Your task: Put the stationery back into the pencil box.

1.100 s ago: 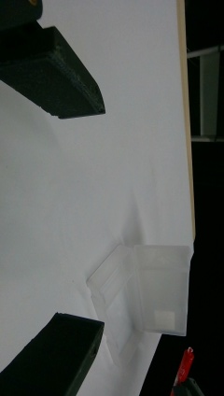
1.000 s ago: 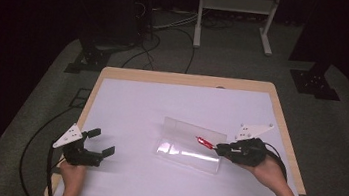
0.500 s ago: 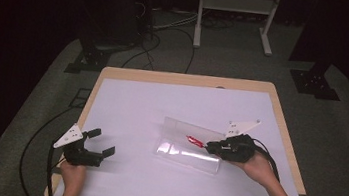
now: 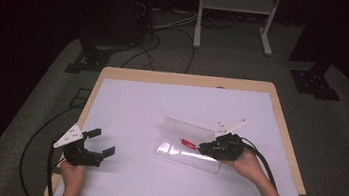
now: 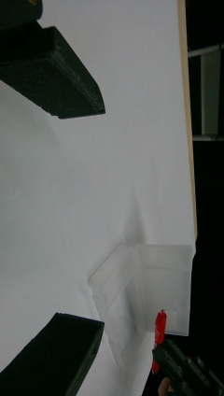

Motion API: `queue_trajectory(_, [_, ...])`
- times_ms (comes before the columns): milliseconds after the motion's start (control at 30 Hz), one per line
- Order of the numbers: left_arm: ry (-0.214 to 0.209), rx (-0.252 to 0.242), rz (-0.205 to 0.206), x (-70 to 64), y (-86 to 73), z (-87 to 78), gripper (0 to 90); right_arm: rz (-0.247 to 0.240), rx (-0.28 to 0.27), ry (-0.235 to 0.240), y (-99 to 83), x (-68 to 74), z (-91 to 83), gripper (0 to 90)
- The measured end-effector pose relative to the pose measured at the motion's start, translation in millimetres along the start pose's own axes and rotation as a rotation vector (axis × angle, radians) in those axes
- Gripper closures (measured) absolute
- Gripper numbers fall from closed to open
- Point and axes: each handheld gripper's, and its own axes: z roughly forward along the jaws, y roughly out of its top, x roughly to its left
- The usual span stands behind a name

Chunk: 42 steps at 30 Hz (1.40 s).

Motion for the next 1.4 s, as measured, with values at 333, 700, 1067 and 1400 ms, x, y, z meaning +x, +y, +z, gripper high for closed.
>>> queue_trajectory(333, [0.000, -0.003, -0.001, 0.1, -0.1, -0.2, 0.0, 0.003, 0.032, 0.019, -3.9, -2.1, 18.0, 78.8])
queue_trajectory(700, [-0.001, -0.003, 0.000, 0.3, -0.1, -0.4, 0.0, 0.009, 0.054, 0.023, -6.8, -4.9, 31.5, 78.8])
queue_trajectory(1067, [-0.001, -0.002, 0.000, 0.3, -0.1, -0.4, 0.0, 0.018, 0.065, 0.026, -8.8, -5.9, 36.7, 78.8])
queue_trajectory(1400, [-0.001, -0.003, -0.001, 0.4, -0.1, -0.5, 0.0, 0.015, 0.073, 0.028, -9.6, -6.1, 41.9, 78.8])
